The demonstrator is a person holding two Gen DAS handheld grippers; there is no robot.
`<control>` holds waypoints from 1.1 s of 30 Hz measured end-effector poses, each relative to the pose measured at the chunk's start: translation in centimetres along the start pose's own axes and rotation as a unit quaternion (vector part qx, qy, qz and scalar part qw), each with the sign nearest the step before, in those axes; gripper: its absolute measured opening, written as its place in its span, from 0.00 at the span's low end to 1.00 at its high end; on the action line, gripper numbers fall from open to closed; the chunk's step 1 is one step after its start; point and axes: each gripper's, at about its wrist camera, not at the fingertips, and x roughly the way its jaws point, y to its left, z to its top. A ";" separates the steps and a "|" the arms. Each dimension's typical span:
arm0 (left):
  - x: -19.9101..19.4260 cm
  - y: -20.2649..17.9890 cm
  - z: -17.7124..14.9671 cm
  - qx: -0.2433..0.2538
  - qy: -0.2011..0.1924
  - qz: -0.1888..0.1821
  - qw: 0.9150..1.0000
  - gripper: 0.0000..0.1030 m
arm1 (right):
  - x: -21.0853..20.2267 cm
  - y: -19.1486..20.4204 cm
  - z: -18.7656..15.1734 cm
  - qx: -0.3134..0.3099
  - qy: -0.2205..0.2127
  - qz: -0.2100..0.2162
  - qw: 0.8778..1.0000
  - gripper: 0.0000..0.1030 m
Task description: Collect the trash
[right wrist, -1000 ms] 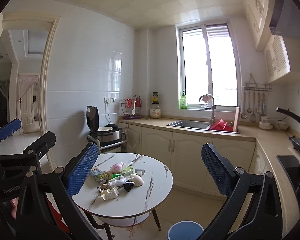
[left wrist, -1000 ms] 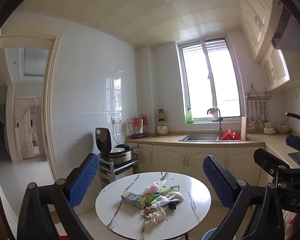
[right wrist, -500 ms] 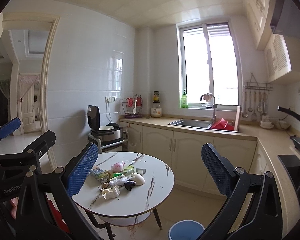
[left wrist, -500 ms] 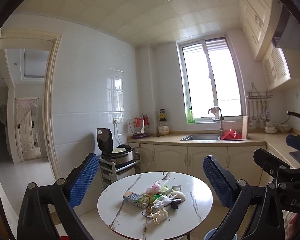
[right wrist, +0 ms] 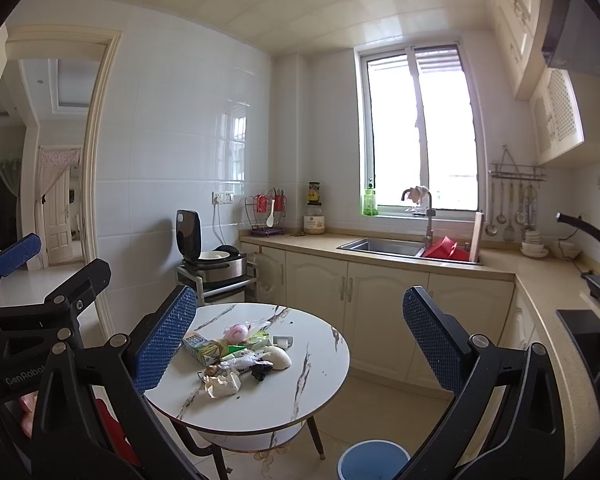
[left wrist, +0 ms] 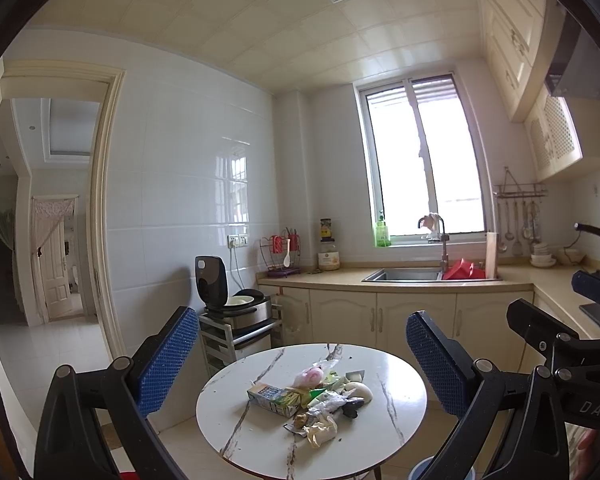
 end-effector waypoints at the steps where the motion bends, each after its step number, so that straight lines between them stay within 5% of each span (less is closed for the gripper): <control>1: 0.0 0.0 0.0 0.000 0.000 0.000 1.000 0.99 | 0.0 0.0 0.0 0.000 0.000 0.000 1.000 1.00; 33: -0.1 0.0 -0.1 -0.001 -0.002 0.002 1.000 0.99 | 0.3 0.3 -0.1 0.001 0.002 0.001 1.000 1.00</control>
